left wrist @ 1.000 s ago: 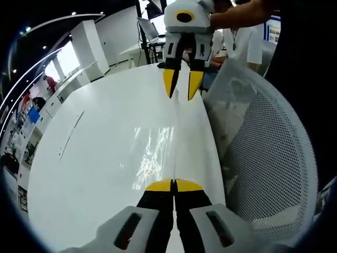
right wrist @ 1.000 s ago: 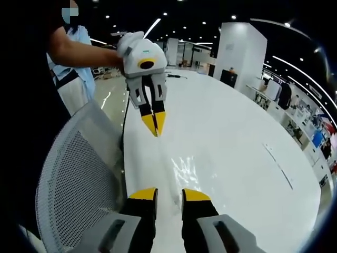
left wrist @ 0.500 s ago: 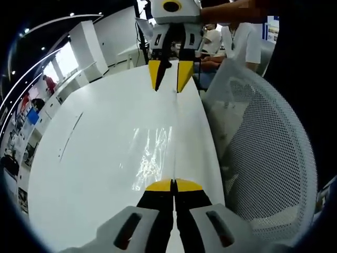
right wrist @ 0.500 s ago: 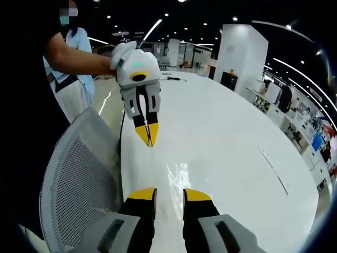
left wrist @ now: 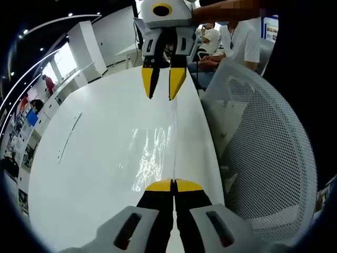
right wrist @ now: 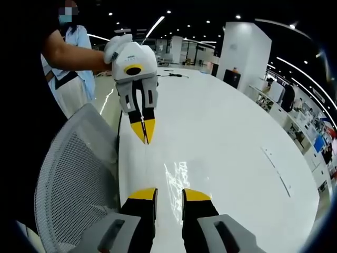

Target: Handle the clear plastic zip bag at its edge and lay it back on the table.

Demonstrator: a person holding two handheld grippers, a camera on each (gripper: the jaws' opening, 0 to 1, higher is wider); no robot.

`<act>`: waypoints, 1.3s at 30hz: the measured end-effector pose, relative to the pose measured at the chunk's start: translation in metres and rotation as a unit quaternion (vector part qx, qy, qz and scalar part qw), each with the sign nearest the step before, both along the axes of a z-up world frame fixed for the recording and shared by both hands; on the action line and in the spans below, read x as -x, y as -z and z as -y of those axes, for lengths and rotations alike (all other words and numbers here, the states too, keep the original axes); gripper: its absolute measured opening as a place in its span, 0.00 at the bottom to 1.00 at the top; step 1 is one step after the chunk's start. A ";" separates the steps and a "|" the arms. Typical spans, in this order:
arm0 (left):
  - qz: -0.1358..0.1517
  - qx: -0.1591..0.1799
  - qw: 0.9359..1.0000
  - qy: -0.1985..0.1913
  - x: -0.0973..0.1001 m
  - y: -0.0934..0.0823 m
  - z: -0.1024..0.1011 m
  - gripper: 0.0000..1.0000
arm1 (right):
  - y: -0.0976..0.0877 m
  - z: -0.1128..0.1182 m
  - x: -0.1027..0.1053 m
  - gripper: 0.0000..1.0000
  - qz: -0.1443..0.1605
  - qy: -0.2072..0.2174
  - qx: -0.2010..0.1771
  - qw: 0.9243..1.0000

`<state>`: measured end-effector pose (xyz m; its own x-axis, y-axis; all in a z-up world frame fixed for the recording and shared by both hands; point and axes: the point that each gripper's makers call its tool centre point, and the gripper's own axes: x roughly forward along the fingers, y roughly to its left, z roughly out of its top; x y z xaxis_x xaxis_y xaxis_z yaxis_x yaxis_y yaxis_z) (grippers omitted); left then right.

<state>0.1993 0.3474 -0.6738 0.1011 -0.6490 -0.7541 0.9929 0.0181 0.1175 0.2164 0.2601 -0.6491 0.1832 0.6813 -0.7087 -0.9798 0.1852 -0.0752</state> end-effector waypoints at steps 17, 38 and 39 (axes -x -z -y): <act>-0.003 -0.001 1.000 -0.003 -0.001 0.001 -0.002 0.00 | 0.011 -0.005 0.005 0.14 -0.011 -0.012 0.003 1.000; 0.000 -0.001 1.000 0.000 0.000 -0.002 0.001 0.00 | 0.006 -0.010 0.009 0.13 -0.010 -0.018 -0.002 1.000; 0.000 -0.001 1.000 0.000 -0.001 -0.002 0.001 0.00 | 0.006 -0.010 0.009 0.13 -0.011 -0.017 -0.004 1.000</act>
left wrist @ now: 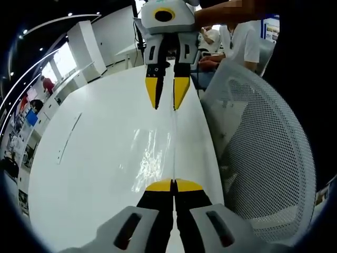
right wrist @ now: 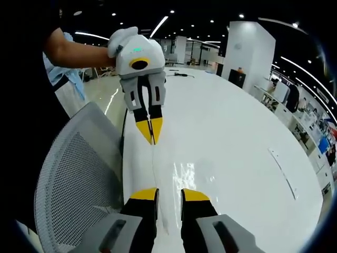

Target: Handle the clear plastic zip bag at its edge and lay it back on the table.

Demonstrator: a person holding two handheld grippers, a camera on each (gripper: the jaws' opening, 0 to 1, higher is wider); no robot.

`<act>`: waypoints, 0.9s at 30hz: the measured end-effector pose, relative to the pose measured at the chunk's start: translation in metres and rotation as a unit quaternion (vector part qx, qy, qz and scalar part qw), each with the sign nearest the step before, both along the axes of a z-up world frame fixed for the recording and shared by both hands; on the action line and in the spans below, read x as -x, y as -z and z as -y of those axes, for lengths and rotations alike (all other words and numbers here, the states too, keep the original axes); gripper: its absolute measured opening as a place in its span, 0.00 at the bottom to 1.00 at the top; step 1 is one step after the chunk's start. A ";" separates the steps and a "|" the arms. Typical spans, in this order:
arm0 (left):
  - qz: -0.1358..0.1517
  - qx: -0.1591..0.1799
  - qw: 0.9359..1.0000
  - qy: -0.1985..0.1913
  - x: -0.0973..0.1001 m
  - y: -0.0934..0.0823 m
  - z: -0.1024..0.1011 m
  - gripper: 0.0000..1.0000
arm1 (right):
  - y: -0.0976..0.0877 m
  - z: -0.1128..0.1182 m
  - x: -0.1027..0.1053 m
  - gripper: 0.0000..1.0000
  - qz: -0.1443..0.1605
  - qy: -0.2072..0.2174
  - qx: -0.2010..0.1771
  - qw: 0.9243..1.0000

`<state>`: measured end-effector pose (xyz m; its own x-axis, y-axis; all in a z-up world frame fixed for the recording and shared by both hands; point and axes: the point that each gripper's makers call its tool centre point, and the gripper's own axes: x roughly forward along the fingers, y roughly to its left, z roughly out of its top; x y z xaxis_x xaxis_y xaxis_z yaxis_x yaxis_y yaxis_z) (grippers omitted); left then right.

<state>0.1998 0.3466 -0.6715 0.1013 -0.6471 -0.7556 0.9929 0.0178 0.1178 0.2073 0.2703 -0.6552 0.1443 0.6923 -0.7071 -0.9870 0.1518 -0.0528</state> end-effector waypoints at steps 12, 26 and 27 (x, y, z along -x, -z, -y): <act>0.005 0.001 1.000 -0.001 -0.001 -0.003 0.001 0.00 | -0.002 -0.006 -0.003 0.13 0.003 -0.006 -0.003 1.000; 0.007 0.003 1.000 0.001 -0.001 -0.005 0.004 0.00 | 0.008 -0.009 0.003 0.12 -0.006 -0.013 0.007 1.000; 0.008 0.003 1.000 0.000 -0.002 -0.005 0.005 0.00 | 0.010 -0.010 0.003 0.12 -0.006 -0.014 0.008 1.000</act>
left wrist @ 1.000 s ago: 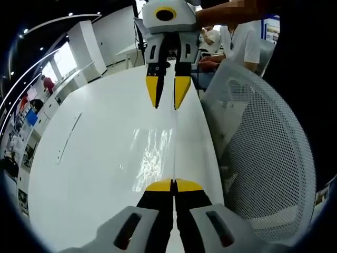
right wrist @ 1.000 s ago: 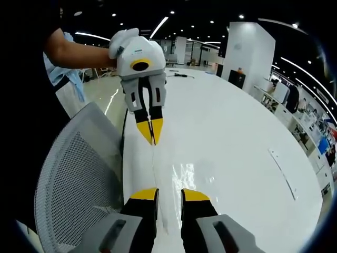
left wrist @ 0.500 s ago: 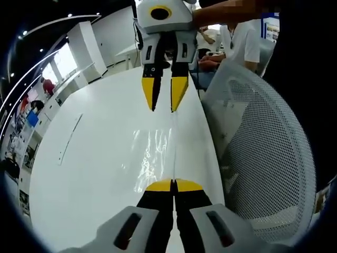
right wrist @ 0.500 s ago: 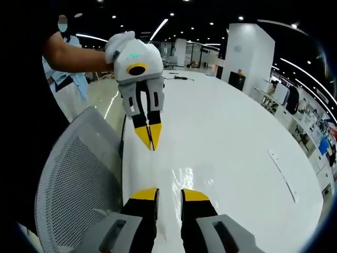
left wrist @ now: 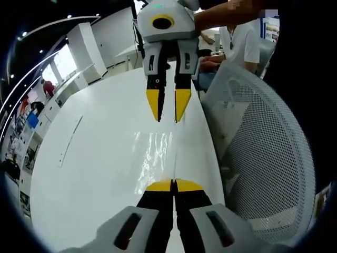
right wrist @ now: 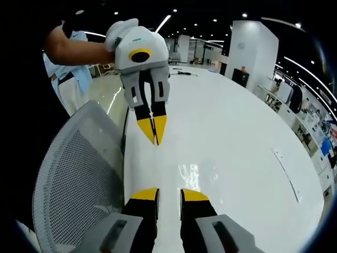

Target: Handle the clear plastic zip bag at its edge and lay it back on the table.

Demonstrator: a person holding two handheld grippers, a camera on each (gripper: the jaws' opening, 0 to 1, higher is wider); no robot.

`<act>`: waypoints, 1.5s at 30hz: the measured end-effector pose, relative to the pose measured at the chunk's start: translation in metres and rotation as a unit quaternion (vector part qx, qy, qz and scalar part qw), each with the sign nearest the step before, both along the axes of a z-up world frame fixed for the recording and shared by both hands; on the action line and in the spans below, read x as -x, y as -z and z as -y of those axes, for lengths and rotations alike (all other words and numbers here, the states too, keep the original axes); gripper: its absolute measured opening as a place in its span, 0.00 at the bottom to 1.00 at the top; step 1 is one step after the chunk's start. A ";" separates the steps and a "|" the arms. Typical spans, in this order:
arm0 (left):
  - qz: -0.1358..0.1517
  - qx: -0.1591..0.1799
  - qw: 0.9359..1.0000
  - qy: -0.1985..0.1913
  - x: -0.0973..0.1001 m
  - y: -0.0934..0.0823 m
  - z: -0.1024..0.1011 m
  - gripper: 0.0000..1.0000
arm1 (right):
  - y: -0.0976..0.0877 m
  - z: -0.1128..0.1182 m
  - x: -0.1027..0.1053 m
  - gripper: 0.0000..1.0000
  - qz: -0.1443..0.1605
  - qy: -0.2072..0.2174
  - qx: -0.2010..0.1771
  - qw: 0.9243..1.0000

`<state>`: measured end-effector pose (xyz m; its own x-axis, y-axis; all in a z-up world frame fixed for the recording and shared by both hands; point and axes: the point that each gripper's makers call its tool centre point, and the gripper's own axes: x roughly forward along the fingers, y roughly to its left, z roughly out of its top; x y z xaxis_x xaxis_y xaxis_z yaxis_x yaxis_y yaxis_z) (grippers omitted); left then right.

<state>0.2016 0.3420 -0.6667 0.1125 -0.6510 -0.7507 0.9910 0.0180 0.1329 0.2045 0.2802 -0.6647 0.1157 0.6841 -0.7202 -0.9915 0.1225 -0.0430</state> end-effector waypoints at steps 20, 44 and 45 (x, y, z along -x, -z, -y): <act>0.036 0.001 0.999 -0.003 -0.013 -0.008 0.008 0.00 | 0.018 -0.010 -0.004 0.00 -0.005 0.017 0.000 1.000; 0.049 0.065 0.985 -0.155 -0.044 -0.051 -0.006 0.20 | 0.014 -0.014 -0.014 0.00 -0.017 0.067 -0.018 0.997; 0.047 0.067 0.983 -0.162 -0.045 -0.053 -0.007 0.21 | 0.014 -0.013 -0.014 0.00 -0.017 0.069 -0.017 0.997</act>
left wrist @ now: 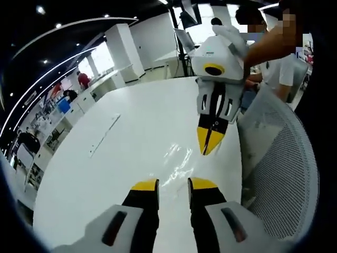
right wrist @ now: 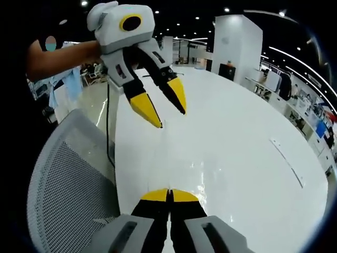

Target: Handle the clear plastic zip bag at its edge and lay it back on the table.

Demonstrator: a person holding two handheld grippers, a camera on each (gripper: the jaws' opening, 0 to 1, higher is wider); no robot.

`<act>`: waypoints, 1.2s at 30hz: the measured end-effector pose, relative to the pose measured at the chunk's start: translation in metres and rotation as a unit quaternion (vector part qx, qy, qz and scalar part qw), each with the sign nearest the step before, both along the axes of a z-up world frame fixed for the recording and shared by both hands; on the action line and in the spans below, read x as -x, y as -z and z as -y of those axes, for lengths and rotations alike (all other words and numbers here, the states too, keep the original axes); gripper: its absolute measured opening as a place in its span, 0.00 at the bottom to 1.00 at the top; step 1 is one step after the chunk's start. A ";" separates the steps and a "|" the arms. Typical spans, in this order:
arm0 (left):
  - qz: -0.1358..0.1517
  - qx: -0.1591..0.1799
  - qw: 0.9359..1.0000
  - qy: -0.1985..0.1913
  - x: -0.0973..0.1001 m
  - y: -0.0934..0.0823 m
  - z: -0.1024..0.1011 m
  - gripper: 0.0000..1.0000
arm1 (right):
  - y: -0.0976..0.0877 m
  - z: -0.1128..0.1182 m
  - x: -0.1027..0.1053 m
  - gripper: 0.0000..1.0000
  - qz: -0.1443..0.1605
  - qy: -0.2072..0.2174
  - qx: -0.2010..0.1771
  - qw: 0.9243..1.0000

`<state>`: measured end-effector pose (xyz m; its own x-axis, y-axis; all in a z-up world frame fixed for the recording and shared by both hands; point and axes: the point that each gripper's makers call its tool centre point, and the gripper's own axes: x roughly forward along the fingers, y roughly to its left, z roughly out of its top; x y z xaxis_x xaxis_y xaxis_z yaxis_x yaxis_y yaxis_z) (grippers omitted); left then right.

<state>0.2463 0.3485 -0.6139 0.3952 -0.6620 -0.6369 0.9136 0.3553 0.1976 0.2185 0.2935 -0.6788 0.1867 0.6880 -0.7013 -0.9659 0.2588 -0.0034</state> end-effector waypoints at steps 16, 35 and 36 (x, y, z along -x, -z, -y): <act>-0.018 0.025 0.995 -0.091 0.006 -0.013 -0.014 0.26 | 0.000 0.001 -0.005 0.00 -0.005 0.016 -0.004 1.000; -0.106 0.117 0.963 -0.218 0.014 0.003 -0.016 0.25 | -0.002 0.001 -0.011 0.00 -0.002 0.037 -0.005 0.999; -0.110 0.117 0.963 -0.218 0.015 0.004 -0.014 0.26 | -0.002 0.001 -0.010 0.00 -0.001 0.036 -0.003 0.999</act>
